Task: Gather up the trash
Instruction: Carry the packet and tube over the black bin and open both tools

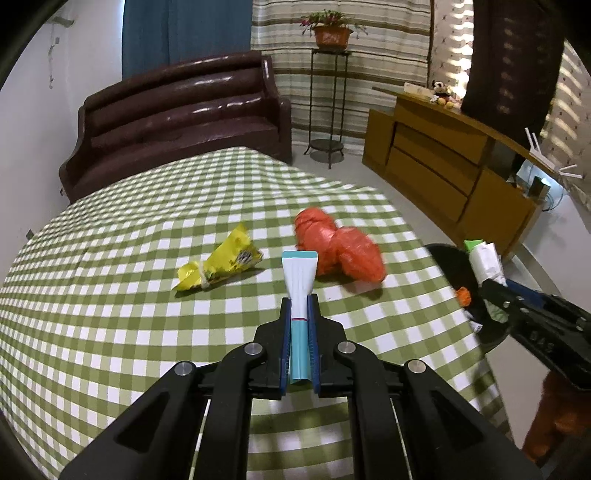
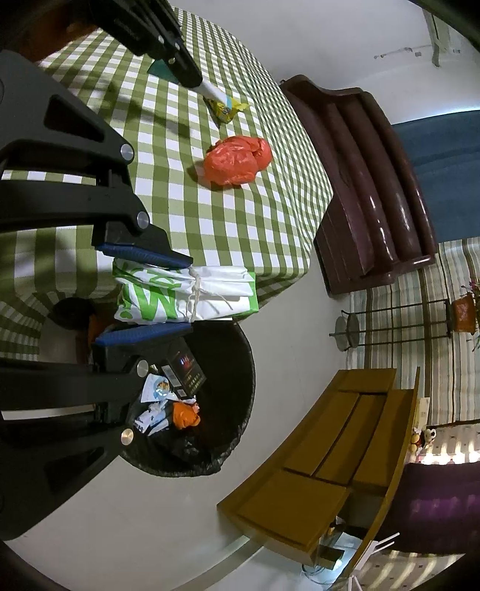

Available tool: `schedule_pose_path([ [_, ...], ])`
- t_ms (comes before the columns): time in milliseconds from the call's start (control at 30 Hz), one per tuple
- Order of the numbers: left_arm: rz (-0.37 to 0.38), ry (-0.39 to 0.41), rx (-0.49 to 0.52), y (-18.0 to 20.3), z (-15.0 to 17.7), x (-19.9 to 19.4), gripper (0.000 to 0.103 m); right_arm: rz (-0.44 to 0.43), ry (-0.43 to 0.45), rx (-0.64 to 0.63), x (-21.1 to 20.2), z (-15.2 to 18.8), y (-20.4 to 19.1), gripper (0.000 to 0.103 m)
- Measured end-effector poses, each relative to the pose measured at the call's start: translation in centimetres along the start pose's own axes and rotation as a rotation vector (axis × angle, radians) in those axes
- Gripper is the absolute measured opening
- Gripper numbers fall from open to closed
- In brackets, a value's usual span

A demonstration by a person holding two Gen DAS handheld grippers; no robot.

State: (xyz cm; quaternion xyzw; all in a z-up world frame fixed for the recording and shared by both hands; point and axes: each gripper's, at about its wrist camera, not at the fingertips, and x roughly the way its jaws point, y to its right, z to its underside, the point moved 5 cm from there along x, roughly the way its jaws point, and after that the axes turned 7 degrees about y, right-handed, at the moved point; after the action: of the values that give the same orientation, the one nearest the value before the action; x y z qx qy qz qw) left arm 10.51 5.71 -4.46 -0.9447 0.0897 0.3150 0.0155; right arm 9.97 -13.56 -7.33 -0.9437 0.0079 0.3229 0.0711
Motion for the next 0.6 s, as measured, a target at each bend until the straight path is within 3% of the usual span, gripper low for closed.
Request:
schedule_pose_path([
  [600, 0.100, 0.048, 0.077, 6.2, -2.5, 1.2, 0.009, 0.080, 0.020, 0.048, -0.3, -0.7, 4.5, 0.030],
])
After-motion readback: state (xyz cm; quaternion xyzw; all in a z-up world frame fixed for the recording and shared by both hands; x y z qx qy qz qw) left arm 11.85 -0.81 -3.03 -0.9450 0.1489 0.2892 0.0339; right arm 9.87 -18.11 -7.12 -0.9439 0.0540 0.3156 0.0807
